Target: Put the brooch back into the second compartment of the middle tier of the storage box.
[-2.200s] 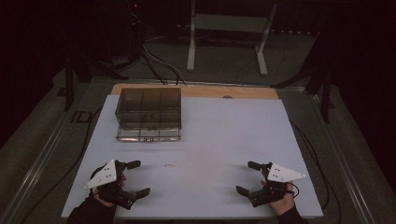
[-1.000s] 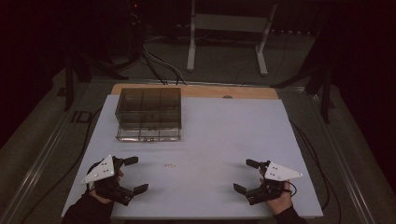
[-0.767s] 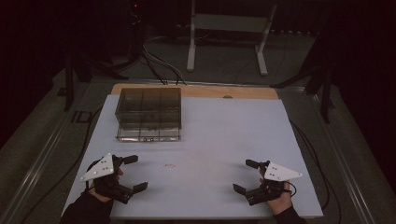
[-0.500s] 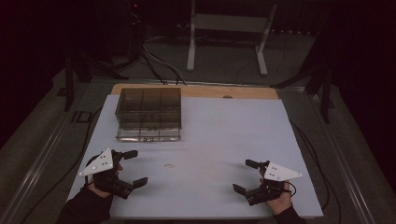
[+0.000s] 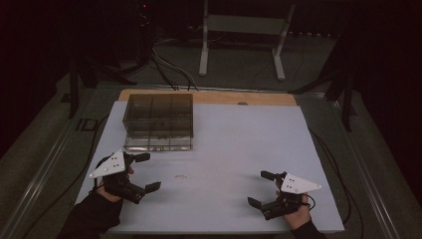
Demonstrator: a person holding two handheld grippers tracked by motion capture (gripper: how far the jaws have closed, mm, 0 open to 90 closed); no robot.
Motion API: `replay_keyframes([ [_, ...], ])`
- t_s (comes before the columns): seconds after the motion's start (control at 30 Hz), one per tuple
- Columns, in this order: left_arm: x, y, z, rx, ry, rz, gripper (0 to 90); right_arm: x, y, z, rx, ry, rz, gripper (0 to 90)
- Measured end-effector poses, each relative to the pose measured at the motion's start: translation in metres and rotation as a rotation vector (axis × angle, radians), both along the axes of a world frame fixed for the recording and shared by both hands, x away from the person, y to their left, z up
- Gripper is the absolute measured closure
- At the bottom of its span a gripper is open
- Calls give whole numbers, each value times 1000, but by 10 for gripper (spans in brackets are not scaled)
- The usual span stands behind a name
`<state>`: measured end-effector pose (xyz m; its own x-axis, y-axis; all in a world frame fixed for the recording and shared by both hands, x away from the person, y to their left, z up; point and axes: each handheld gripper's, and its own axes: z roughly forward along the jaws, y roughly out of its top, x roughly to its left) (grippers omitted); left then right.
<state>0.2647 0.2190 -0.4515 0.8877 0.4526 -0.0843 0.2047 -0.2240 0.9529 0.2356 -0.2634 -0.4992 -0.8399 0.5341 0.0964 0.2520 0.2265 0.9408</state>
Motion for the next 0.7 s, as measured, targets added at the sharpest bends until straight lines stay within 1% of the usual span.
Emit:
replay_keyframes([
  [0.1, 4, -3, 0, 8, 0, -8, 2, 0, 0, 0, 3, 1, 0, 0],
  [0.23, 7, -6, -2, 6, 12, -10, 2, 0, -1, 0, 10, 4, 0, 0],
  [0.27, 8, -6, -2, 11, 12, -12, 2, 0, 0, 0, 8, 3, 1, 0],
  [0.33, 9, -7, -3, 9, 16, -14, 2, 0, 0, -1, 3, 6, 3, 0],
  [0.43, 12, -10, -3, 14, 22, -22, 2, 0, 0, -1, 6, 5, 1, 0],
  [0.7, 19, -19, -4, 19, 21, -40, 3, 1, 1, -1, 3, 10, 5, 0],
])
